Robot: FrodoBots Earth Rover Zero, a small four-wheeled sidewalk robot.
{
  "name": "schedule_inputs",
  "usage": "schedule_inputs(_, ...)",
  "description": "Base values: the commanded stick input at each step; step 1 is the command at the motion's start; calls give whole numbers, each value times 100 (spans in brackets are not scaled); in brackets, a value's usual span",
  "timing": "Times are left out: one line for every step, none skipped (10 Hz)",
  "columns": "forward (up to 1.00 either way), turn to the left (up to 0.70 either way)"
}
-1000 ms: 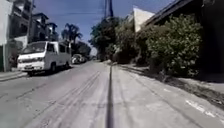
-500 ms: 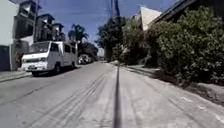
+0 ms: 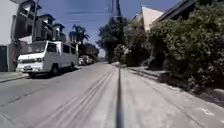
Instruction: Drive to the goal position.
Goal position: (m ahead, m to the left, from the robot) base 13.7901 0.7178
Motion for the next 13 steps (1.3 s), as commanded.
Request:
schedule_inputs(70,2)
schedule_inputs(70,2)
schedule_inputs(70,2)
schedule_inputs(70,2)
schedule_inputs(70,2)
schedule_inputs(70,2)
schedule_inputs(70,2)
schedule_inputs(70,-1)
schedule_inputs(70,-8)
schedule_inputs(70,-7)
schedule_inputs(70,-1)
schedule_inputs(70,2)
schedule_inputs(70,2)
